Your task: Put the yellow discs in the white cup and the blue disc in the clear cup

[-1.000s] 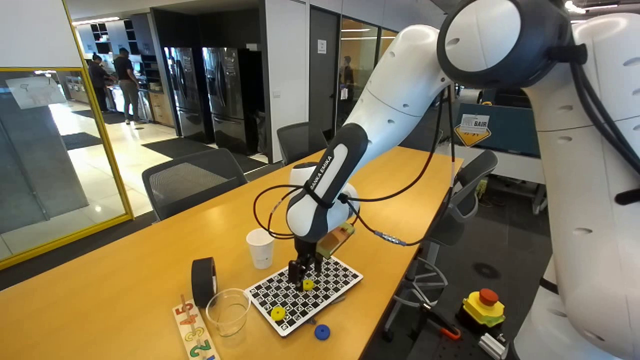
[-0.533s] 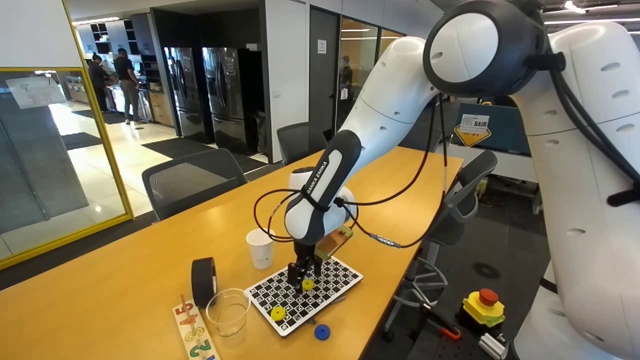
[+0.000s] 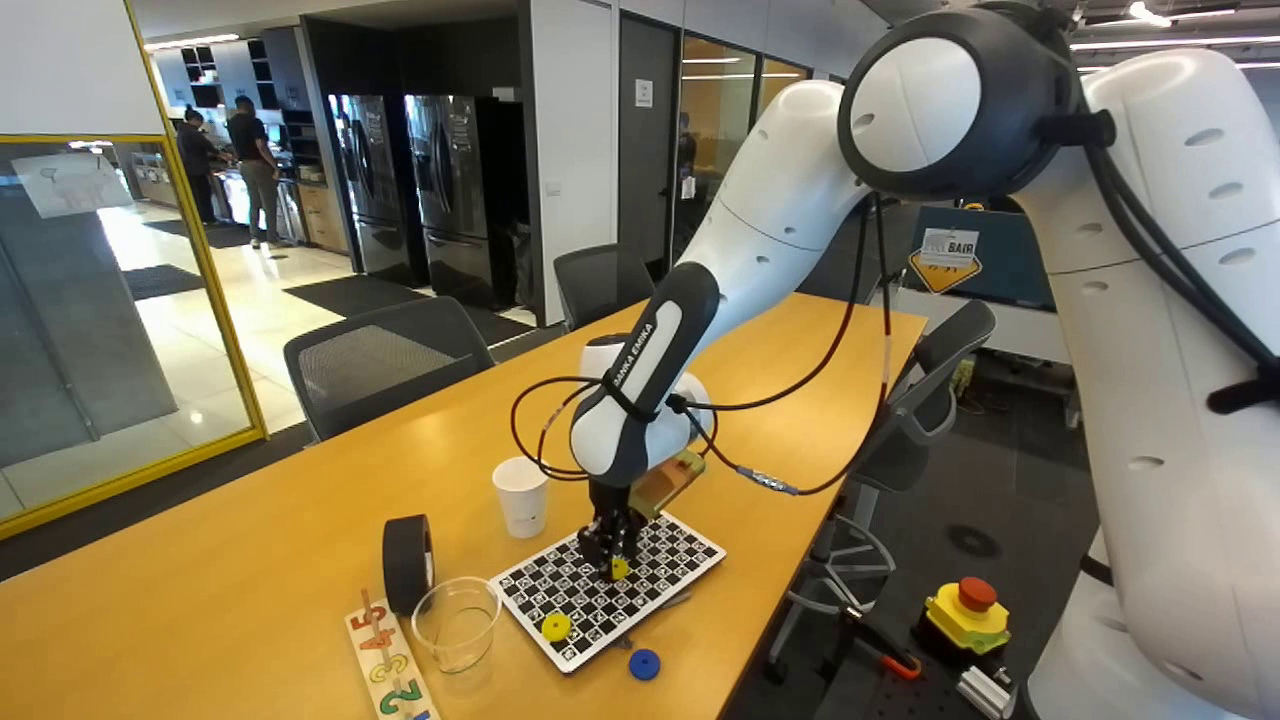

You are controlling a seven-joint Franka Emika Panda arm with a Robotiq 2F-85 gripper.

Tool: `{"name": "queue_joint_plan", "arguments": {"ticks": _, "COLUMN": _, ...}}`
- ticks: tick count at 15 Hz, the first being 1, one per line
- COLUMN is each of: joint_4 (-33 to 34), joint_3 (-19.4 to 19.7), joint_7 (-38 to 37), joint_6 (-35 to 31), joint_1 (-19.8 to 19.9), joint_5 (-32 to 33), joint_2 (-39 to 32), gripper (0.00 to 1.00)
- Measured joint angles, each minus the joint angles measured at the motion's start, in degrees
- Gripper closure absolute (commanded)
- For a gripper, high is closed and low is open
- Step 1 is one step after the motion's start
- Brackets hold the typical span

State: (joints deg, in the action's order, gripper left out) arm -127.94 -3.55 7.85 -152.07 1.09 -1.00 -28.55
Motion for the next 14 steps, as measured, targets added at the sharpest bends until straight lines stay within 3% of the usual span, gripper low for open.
{"name": "queue_joint_plan", "arguments": {"ticks": 1, "joint_4": 0.1, "joint_3": 0.0, "joint_7": 0.0, "joint_6": 0.0, "joint_1": 0.1, "joint_5": 0.0, "joint_2": 0.0, "gripper": 0.79}}
{"name": "queue_joint_plan", "arguments": {"ticks": 7, "joint_4": 0.5, "joint_3": 0.9, "joint_7": -2.2, "joint_6": 0.0, "joint_1": -0.8, "joint_5": 0.8, "joint_2": 0.3, "gripper": 0.78}}
{"name": "queue_joint_plan", "arguments": {"ticks": 14, "joint_4": 4.1, "joint_3": 7.2, "joint_7": -10.6, "joint_6": 2.3, "joint_1": -6.3, "joint_5": 10.8, "joint_2": 6.1, "gripper": 0.78}}
